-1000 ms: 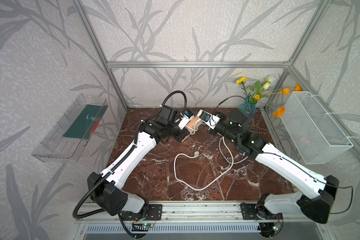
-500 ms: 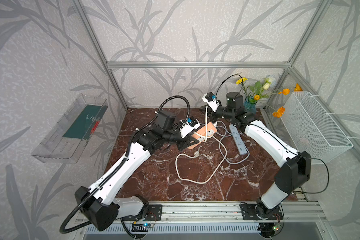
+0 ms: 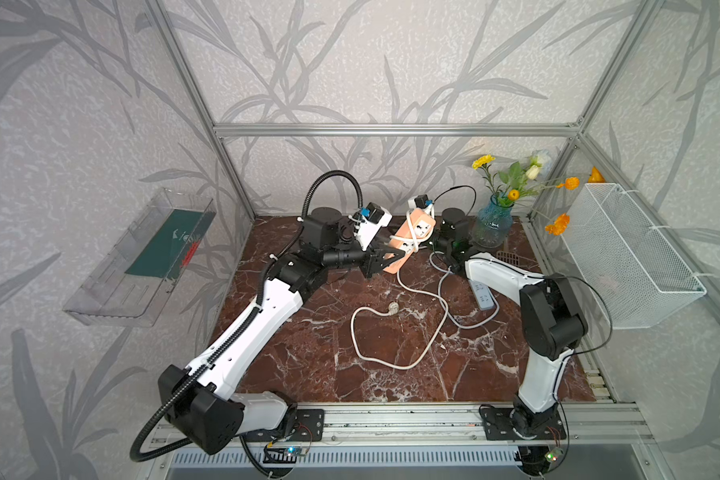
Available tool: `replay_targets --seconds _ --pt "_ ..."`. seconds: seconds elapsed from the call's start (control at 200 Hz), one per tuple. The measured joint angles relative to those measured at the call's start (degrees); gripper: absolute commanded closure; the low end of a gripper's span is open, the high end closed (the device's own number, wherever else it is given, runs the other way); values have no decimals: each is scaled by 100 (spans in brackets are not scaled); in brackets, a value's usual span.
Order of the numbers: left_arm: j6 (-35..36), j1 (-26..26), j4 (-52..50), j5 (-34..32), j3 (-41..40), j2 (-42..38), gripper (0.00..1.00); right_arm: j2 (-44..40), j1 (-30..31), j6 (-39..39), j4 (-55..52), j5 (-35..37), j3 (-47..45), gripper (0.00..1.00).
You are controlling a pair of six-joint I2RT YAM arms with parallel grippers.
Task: Wrap the cord around the power strip
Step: Wrap the power cord around the power strip.
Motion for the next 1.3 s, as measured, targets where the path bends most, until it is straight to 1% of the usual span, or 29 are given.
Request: replay_targets --seconds 0.06,0.155,0.195,0.25,0.325,0.45,0.52,0.595,0.735,0.875,0.985,1.08,1.169,1.304 --pt "-76 0 144 -4 0 -2 100 168 0 278 365 48 -63 41" --pt "-133 0 278 -7 0 -7 100 352 -2 581 636 195 -212 39" --pt "-136 -2 352 -2 0 -33 100 417 -4 664 662 284 -247 40" --pt "-142 -2 455 2 13 -92 100 551 -11 769 671 385 -247 45" --pt "-157 0 586 0 57 -173 100 708 0 861 678 509 -245 46" --pt "-221 39 765 -28 149 -256 100 933 52 903 704 743 -208 57" --pt "-254 66 820 -59 153 -293 100 1040 114 920 715 841 -190 64" --pt "-284 105 831 -94 153 -304 100 1102 195 907 678 940 -173 67" --pt "-319 133 802 -140 221 -304 100 1113 339 857 531 1182 -35 78" --pt "-323 162 739 -271 385 -304 100 1113 466 717 404 1506 138 92" --pt "-219 221 483 -621 566 -304 100 1106 586 391 236 1847 136 100" --pt "-2 396 48 -1167 820 -280 100 905 739 -166 -2 2256 -195 100" --pt "264 726 -343 -1788 1067 -205 100 326 957 -713 -256 2653 -962 100" --pt "527 1213 -699 -2706 1172 -4 100 -887 1346 -1834 -780 3300 -2037 100"
